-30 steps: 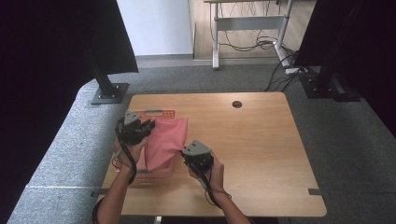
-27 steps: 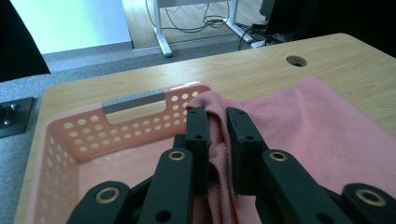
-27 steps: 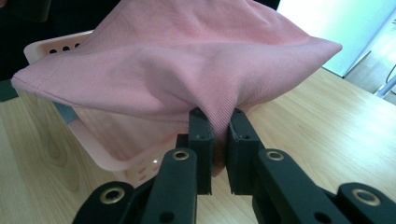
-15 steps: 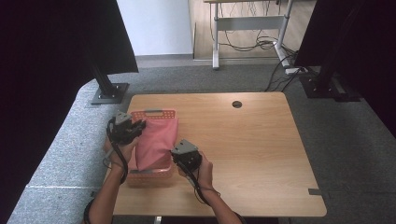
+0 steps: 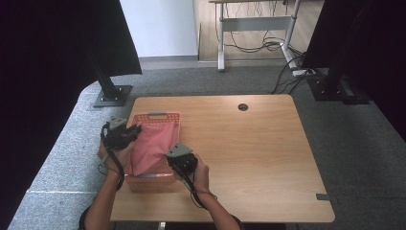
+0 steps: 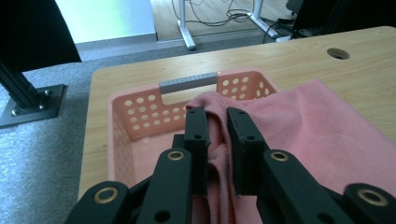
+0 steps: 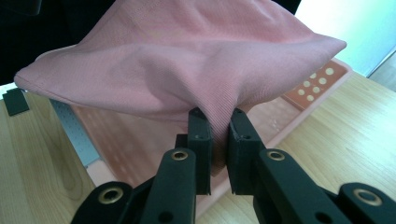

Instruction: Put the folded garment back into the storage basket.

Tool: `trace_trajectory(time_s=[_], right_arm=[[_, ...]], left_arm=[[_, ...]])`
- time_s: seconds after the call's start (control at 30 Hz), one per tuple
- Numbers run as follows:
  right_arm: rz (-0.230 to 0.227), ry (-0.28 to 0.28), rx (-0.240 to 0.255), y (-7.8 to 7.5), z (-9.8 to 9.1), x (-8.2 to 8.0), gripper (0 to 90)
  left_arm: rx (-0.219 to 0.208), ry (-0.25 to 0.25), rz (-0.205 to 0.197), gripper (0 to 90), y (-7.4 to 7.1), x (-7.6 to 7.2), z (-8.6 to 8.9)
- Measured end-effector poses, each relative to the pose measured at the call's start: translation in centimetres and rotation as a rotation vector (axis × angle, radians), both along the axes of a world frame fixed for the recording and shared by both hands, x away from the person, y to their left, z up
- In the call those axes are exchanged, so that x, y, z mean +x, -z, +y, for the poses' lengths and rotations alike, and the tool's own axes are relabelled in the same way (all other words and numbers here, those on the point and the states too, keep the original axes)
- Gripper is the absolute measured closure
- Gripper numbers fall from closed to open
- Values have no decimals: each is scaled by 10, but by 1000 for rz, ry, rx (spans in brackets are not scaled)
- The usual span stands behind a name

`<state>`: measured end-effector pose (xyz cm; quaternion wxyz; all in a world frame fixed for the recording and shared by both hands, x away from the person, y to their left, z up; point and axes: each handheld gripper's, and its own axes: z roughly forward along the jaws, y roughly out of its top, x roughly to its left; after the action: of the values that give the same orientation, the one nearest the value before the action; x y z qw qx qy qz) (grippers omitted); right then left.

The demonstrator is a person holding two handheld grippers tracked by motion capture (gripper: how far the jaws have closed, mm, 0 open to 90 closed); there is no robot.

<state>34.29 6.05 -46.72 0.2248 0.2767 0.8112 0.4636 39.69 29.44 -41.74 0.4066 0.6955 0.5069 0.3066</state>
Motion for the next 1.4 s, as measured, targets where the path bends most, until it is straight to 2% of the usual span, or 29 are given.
trace_trajectory(time_s=[0.03,0.07,0.1,0.13,0.2,0.27,0.43,0.53,0.57,0.6,0.73,0.93,1.03,1.07,1.13,1.27,1.4], right_arm=[[4,-2,-3,0,1,1,767],[26,-6,-3,1,3,3,680],[54,-14,-15,2,4,7,590],[60,-8,-25,4,4,9,537],[74,5,-18,7,1,11,422],[89,27,-10,8,-6,13,374],[98,48,15,9,-23,12,335],[100,51,27,8,-36,9,330],[100,51,27,8,-36,9,330],[99,50,30,9,-40,8,330],[99,48,49,12,-69,-1,329],[121,61,82,22,-116,-12,330],[124,72,93,26,-138,-20,333],[124,72,93,26,-138,-20,333],[124,82,92,31,-159,-30,334],[133,105,81,43,-191,-44,334],[147,135,82,55,-214,-53,334]], left_arm=[[-3,-12,0,764,1,0,1],[-3,-22,5,725,2,1,2],[10,-34,28,673,4,3,2],[29,-49,40,608,6,4,2],[29,-59,53,528,10,5,2],[30,-58,61,501,12,6,0],[38,-28,64,409,12,5,-14],[44,20,67,382,12,3,-29],[44,20,67,380,12,3,-29],[37,48,66,380,13,0,-38],[32,121,68,365,18,-8,-63],[25,236,80,353,34,-25,-103],[17,282,75,353,42,-37,-120],[17,282,75,352,42,-37,-120],[23,336,63,348,52,-54,-136],[35,387,57,345,63,-71,-148],[50,417,75,344,74,-79,-154]])
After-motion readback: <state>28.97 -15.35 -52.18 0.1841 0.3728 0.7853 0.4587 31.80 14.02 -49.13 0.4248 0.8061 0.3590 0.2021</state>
